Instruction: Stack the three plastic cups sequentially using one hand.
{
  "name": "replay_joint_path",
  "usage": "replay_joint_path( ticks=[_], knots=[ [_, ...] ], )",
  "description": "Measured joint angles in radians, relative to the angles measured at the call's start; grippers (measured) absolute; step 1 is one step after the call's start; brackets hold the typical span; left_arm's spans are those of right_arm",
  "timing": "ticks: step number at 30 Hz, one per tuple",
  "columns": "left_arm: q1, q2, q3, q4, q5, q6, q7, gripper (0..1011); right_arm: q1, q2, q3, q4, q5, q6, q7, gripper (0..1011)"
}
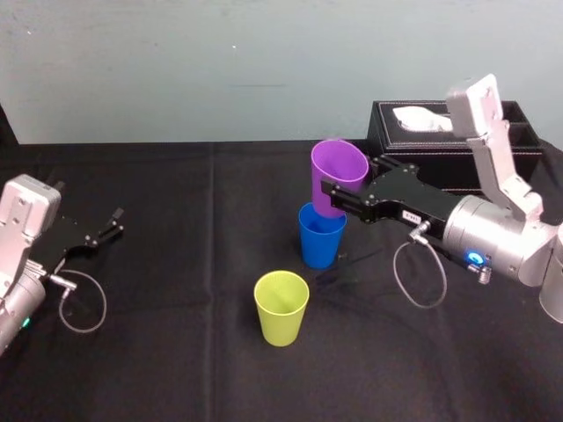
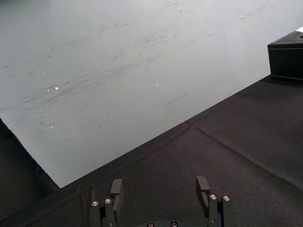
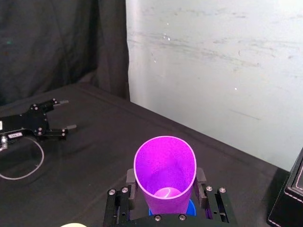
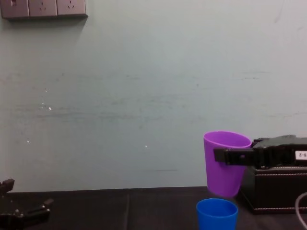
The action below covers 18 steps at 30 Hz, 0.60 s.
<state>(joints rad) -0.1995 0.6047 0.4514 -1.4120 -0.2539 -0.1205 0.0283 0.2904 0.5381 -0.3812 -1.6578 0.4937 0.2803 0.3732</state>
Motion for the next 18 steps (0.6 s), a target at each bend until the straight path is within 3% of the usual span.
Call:
replay_joint_path(
  ticks=[18],
  knots=[
    [0.0, 0.0, 0.0, 0.0, 0.0, 0.0, 0.0, 1010, 0.027, -0.029, -0.02, 0.068, -0.027, 0.004, 0.001, 723]
  ],
)
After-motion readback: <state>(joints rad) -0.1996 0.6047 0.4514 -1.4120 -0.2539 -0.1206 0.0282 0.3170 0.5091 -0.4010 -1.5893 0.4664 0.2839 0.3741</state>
